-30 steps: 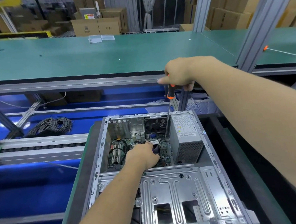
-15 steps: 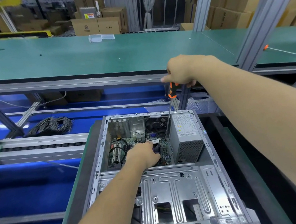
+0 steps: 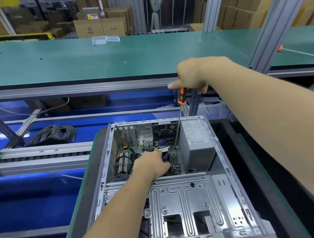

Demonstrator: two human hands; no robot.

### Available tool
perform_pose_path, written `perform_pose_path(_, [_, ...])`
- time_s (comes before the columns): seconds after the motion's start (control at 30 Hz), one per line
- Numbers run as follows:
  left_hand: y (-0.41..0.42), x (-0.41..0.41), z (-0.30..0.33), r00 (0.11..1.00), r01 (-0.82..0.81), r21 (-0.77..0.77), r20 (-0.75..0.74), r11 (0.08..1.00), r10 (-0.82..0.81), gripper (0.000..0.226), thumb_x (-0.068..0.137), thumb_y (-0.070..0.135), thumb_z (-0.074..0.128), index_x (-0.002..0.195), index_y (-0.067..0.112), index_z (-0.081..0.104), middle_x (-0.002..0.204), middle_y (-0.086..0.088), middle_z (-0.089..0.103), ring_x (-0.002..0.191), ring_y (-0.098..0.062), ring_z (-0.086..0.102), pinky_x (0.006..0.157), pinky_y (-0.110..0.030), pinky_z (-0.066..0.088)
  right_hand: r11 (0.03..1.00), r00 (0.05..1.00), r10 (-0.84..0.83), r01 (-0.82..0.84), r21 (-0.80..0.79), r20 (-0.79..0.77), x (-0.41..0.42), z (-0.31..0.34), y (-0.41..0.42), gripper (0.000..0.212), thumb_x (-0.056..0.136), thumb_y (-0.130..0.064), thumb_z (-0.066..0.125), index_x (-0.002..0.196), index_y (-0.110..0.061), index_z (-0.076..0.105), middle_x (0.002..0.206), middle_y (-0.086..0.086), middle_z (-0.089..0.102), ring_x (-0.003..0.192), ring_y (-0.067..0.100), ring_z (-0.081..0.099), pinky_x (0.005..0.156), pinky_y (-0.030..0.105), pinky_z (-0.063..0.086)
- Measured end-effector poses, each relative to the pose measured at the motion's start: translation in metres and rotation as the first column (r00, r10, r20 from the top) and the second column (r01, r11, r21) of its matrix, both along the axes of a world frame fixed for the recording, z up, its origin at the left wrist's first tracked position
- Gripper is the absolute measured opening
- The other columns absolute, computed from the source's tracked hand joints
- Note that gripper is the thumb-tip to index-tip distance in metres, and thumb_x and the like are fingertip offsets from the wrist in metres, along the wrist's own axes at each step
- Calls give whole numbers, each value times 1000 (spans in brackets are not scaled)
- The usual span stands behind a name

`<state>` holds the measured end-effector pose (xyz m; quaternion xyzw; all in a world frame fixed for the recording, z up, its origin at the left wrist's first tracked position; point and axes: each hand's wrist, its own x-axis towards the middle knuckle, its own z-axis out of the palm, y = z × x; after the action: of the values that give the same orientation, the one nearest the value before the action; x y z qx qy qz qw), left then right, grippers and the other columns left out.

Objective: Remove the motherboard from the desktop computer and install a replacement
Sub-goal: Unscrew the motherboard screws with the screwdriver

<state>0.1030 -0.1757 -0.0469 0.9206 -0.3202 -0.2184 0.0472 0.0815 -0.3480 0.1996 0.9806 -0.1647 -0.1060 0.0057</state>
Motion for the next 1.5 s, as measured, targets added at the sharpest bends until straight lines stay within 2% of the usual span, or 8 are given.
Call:
perform_pose_path(0.17, [0,1,1,1000,3,-6,4,1000,-3,59,91,54,45,141,23,45,149,-2,47,129,-30,47,97,-45,48,991,997,81,-78,104,-19,1,0,1,24,94,-33,65,108,-16,55,104,11,65,65,29,72,66,41,62])
perform_pose_path(0.27, [1,0,1,1000,-5,-4,8,1000,5,53,91,55,46,132,22,49,140,-5,52,121,-31,51,93,-44,50,1000,1000,11,-11,18,8,1,0,1,45,96,-51,56,95,-5,58,82,17,70,55,30,71,66,46,62])
perform_pose_path(0.37, [1,-1,2,1000,-21,-15,3,1000,21,47,90,56,48,121,21,52,124,-8,58,111,-31,54,89,-43,51,994,995,89,-91,61,45,1,-3,0,13,95,-21,59,105,-15,55,98,10,65,51,25,69,65,41,62])
perform_pose_path(0.67, [1,-2,4,1000,-21,-16,7,1000,21,48,91,56,48,122,20,51,121,-9,58,109,-31,56,87,-42,51,988,996,78,-83,132,40,-1,-5,3,25,96,-27,62,115,-16,52,97,5,60,58,24,70,70,41,60])
perform_pose_path(0.8, [1,-2,5,1000,-16,-19,3,1000,16,48,91,54,48,123,20,51,120,-8,59,108,-31,56,87,-43,52,991,998,15,-6,-134,67,-5,-5,7,50,99,-49,52,77,-5,49,69,9,55,52,24,56,51,33,45])
perform_pose_path(0.97, [0,-3,5,1000,-18,-42,14,999,18,37,91,51,48,113,22,55,114,-4,62,102,-28,57,85,-41,51,983,981,145,-157,95,127,-4,-12,6,19,91,-11,58,108,-17,52,100,5,60,70,29,68,67,41,58])
perform_pose_path(1.1, [1,-4,9,998,-27,-86,57,996,32,20,90,38,48,96,21,56,100,-4,62,90,-28,58,80,-41,53,989,973,124,-137,54,197,0,-21,3,30,92,-35,66,103,-10,54,85,9,68,68,31,69,64,36,56])
perform_pose_path(1.5, [-11,-22,11,976,-89,-198,180,976,126,21,94,24,42,77,14,51,85,-5,60,76,-26,52,70,-37,52,953,935,157,-227,199,318,-1,-23,-8,11,95,-20,64,95,-17,53,83,8,70,55,17,70,60,35,61])
